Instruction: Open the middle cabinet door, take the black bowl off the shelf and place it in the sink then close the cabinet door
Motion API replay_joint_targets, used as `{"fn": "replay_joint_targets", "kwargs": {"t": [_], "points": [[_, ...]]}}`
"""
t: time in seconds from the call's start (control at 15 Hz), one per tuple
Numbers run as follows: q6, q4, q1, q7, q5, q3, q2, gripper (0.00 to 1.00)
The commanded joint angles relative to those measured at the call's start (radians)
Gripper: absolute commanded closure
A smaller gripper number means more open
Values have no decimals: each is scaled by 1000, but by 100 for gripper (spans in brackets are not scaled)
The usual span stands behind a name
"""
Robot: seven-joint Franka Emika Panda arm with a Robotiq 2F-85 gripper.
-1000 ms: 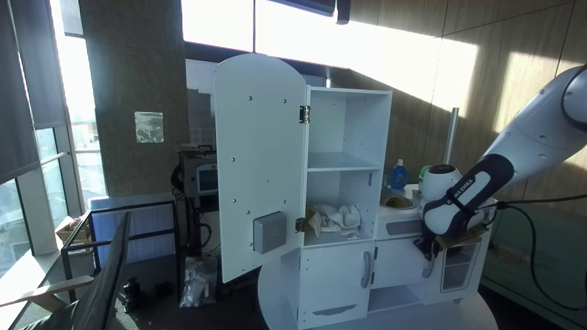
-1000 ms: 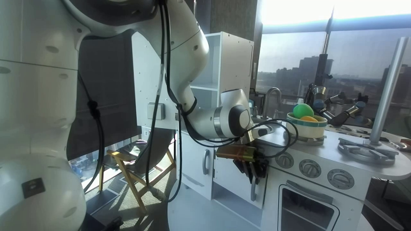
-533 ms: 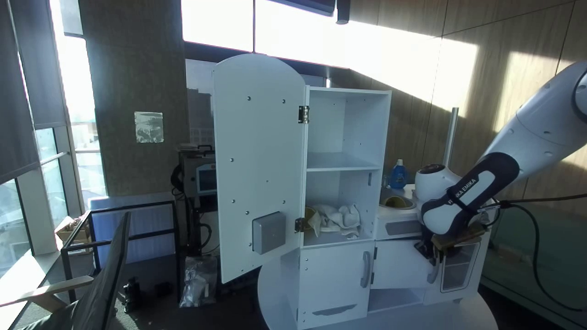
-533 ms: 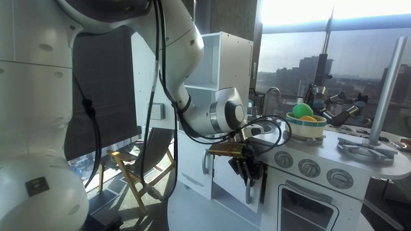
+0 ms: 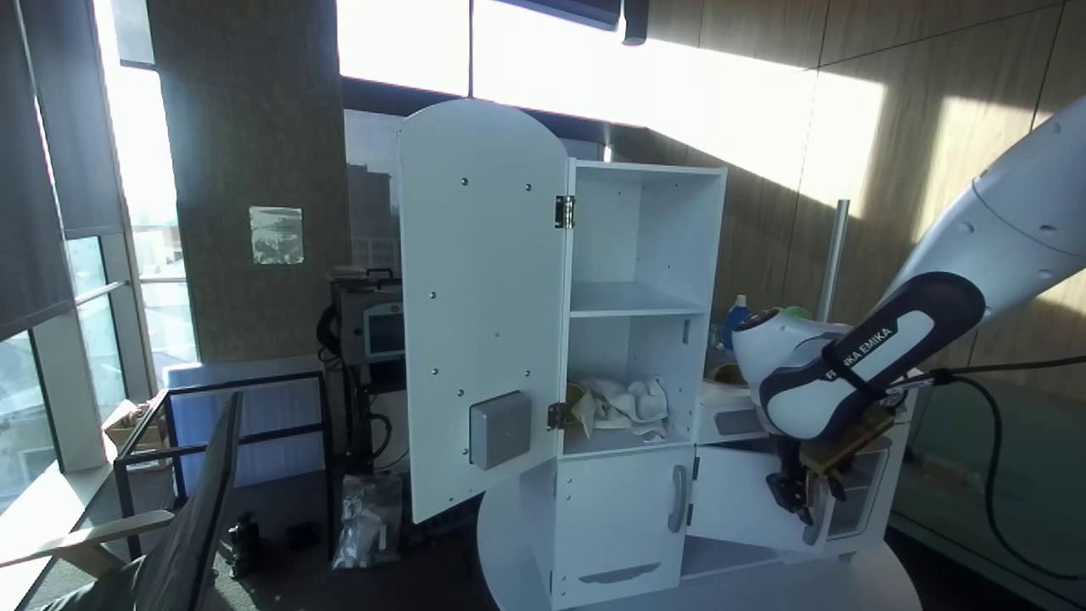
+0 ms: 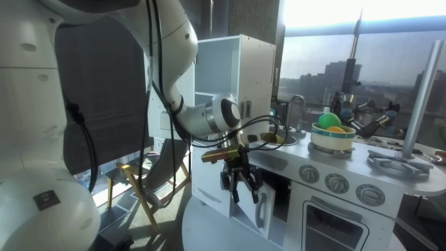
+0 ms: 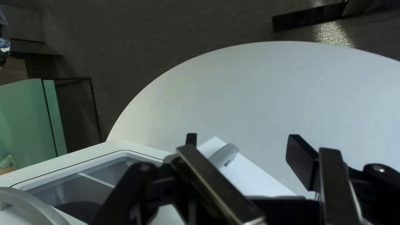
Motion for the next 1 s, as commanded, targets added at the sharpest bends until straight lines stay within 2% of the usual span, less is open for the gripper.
{"fn": "replay_joint_targets", "kwargs": {"t": [0.0, 0.13, 0.2, 0.4, 0.6, 0.73, 0.93], "points": [[-96, -36, 20, -71, 42, 49, -93, 0], [-158, -38, 28, -56, 25, 76, -133, 0], [-161, -36, 25, -26, -30, 87, -157, 0], [-174, -7, 17, -108, -79, 94, -195, 0], [-152, 33, 8, -269, -94, 68, -201, 0], [-87, 51, 2, -406, -70, 33, -189, 0], [21, 76, -14, -514, -63, -10, -151, 0]]}}
